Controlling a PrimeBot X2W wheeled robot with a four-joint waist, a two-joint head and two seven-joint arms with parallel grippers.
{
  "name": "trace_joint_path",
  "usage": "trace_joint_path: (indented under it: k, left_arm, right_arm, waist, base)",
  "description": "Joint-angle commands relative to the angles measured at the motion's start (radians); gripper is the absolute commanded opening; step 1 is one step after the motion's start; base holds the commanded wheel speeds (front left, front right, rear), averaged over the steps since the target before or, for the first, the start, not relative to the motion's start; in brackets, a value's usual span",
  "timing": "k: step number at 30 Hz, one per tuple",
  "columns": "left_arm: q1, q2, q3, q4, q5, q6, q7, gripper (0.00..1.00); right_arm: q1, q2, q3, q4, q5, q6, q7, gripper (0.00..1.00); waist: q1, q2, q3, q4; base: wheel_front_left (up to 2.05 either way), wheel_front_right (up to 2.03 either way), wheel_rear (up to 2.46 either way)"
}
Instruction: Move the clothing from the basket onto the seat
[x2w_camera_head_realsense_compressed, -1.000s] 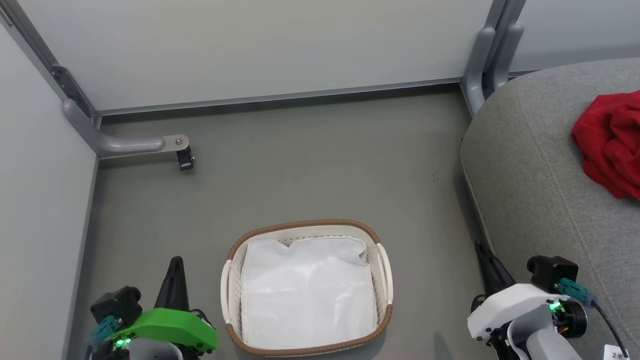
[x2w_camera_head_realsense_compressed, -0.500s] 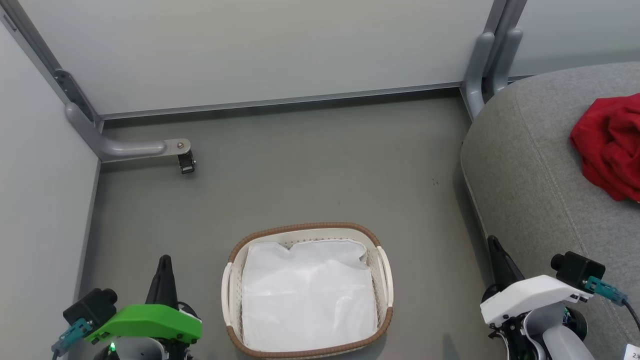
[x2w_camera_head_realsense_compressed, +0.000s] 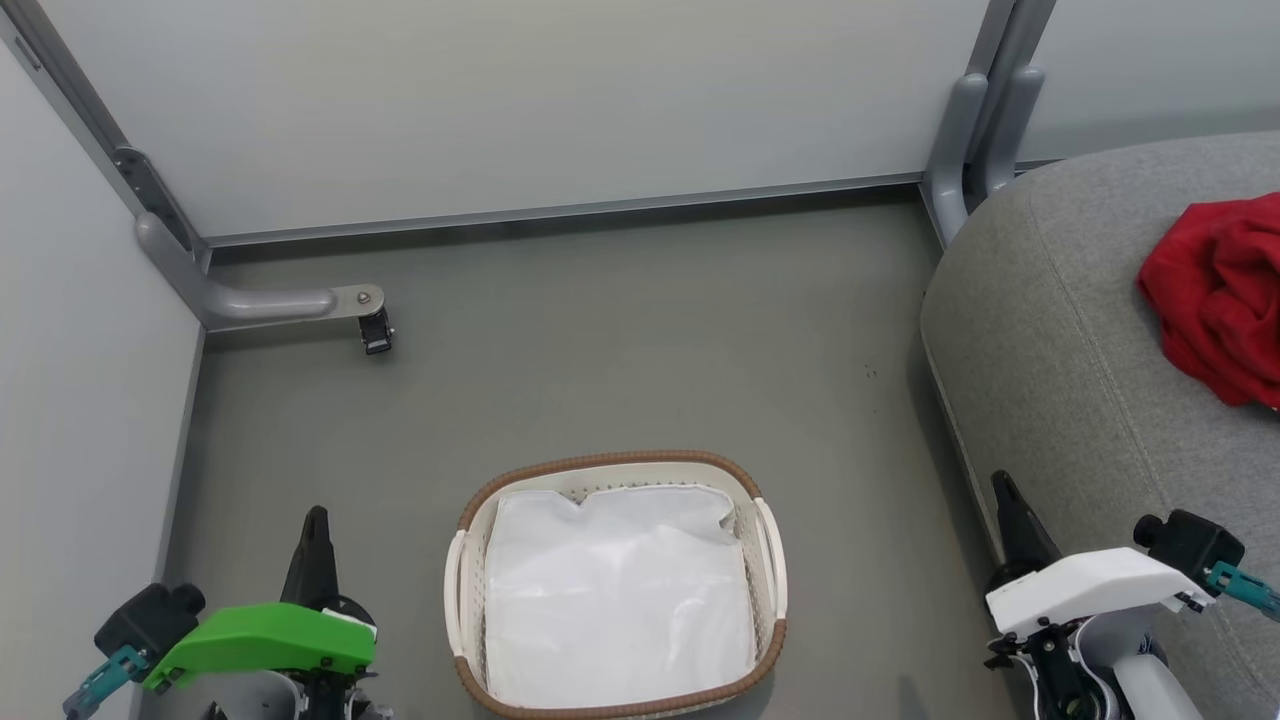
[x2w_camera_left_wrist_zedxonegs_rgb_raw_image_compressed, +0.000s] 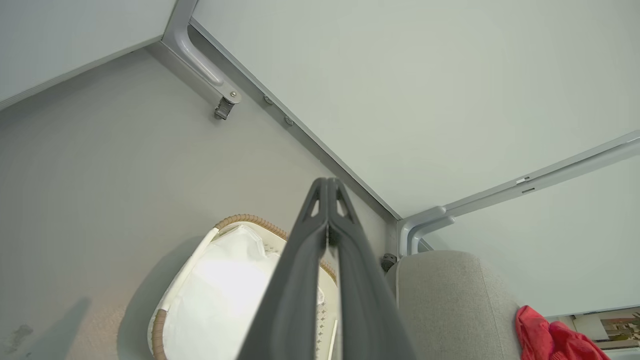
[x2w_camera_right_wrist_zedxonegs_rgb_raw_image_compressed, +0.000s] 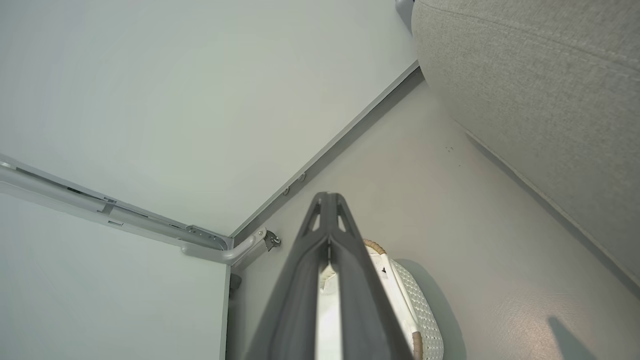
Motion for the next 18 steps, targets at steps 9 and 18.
trace_joint_path:
  k: [9, 18]
  left_arm:
    - [-0.015, 0.003, 0.027, -0.031, -0.127, -0.015, 0.036, 0.00]
    - [-0.017, 0.004, 0.043, -0.044, -0.218, -0.020, 0.061, 0.00]
  right_arm:
    - [0.002, -0.008, -0.025, -0.036, 0.140, 0.000, 0.037, 0.00]
    - [0.008, -0.009, -0.040, -0.052, 0.239, 0.000, 0.063, 0.00]
  waist:
    - [0.0000, 0.0000, -0.008, 0.001]
    - [0.0000, 0.0000, -0.016, 0.002]
  base:
    - [0.00, 0.00, 0.00]
    - [0.00, 0.00, 0.00]
